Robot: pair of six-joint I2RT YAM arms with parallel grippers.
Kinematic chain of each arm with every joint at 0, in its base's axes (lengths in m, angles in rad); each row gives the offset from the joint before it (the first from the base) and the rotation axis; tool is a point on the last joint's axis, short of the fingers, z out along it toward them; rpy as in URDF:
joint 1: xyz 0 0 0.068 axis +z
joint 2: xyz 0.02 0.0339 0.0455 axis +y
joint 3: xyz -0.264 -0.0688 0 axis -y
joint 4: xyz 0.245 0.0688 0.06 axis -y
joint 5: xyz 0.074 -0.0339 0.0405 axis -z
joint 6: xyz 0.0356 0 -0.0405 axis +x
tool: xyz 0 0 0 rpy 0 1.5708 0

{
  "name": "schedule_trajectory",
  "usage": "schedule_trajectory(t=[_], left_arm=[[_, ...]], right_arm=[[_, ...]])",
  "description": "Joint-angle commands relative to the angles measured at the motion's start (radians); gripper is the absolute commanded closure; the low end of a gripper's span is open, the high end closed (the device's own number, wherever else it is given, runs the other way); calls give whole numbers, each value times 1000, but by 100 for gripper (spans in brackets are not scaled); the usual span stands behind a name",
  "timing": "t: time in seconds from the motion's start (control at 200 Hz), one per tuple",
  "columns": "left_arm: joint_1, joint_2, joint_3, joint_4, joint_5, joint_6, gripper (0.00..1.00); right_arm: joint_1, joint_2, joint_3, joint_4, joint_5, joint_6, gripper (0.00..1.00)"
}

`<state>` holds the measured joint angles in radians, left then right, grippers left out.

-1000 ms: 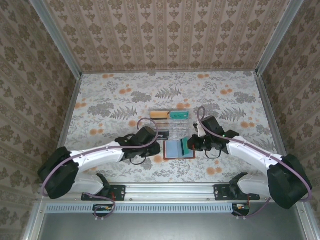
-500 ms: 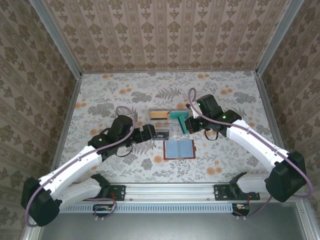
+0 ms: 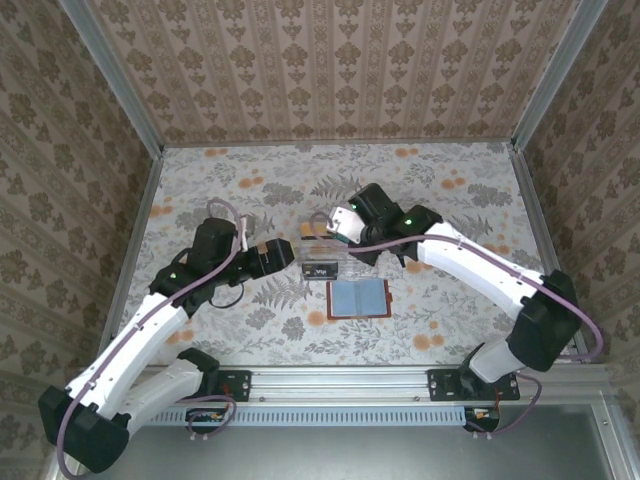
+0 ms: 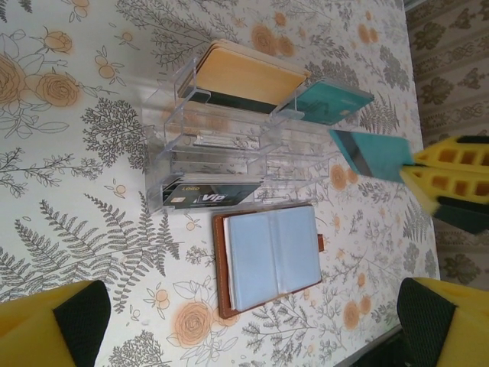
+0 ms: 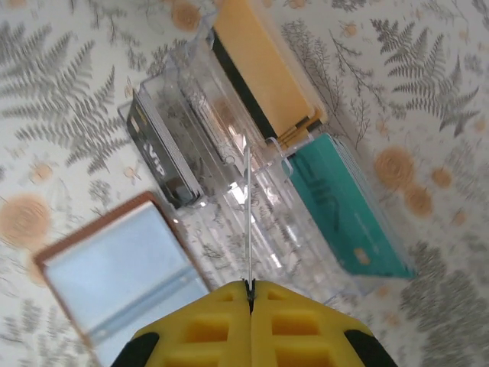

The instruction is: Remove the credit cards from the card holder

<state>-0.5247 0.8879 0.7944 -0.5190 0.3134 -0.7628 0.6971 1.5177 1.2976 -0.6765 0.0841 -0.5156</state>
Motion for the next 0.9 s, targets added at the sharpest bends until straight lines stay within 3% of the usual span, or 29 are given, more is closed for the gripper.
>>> schedule_trajectory(t=[0.0, 0.36, 0.895], left_arm=[[27, -13, 32, -54, 81, 59, 0], [105, -15, 21, -56, 152, 86, 0], [164, -9, 6, -47, 206, 97, 0]], right_arm=[[-2, 47, 50, -40, 139, -215, 100], [-11, 105, 63, -2, 184, -439, 100], [-34, 171, 92, 20, 188, -478, 100]])
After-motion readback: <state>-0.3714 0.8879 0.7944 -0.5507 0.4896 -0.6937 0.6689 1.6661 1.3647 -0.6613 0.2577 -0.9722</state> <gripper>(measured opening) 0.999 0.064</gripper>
